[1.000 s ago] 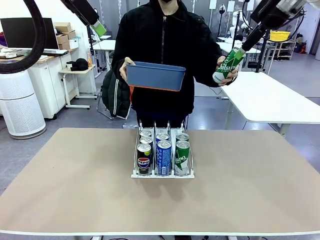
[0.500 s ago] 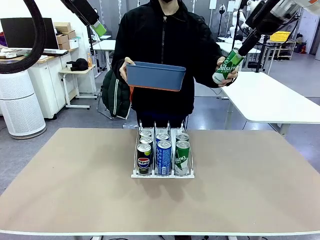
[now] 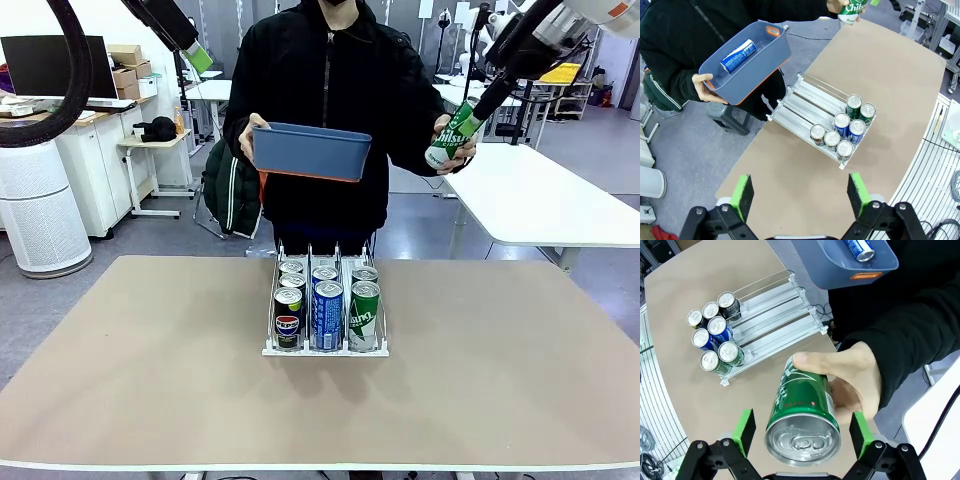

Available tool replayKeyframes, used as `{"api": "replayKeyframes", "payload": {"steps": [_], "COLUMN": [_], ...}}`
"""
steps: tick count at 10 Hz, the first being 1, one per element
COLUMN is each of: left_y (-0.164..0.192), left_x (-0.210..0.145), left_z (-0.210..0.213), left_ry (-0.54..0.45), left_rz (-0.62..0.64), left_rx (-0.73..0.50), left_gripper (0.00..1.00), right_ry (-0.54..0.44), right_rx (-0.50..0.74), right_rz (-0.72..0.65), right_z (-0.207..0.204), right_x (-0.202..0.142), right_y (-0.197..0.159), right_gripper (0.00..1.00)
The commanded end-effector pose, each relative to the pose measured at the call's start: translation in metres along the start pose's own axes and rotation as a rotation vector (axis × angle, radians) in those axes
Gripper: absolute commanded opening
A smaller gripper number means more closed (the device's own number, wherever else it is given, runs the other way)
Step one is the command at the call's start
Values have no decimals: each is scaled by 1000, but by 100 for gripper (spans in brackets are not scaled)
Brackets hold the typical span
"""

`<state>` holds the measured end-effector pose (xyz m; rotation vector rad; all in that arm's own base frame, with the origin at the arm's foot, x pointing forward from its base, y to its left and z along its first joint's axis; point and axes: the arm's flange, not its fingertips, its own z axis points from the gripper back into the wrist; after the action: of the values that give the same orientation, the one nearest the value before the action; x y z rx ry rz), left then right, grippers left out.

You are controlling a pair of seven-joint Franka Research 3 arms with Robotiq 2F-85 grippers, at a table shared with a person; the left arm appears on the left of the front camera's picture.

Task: Fill the beverage cans into the dispenser.
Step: Pick up the Sprite handed by the human.

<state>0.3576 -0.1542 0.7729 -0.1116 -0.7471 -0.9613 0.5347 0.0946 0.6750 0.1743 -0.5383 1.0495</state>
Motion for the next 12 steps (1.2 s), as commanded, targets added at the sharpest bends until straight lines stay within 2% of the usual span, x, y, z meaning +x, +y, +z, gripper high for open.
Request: {"api": "replayKeyframes", "payload": {"steps": [1,9,10,11,12], "left_y": [1,1,1,1,1], "left_x": [0,0,0,0,0], "left_z": [0,0,0,0,0], "left_ry": [-5,-5,-5,-5,-5], "left_rz": [0,0,0,0,0], "left_rx": [-12,-12,-12,-12,-12], "left_gripper": [100,100,100,100,100], "right_ry": [-29,-13,-12,-10,-12], "right_rx": [13,14,16,14,18], "right_rz": [-13,-1,-5,-4,-9], "right_z": [2,-5,-7,-6,-7], "right_x": [5,8,9,9,10], "right_y": [-1,2,2,2,1], "right_gripper": [100,100,40,40,0]}}
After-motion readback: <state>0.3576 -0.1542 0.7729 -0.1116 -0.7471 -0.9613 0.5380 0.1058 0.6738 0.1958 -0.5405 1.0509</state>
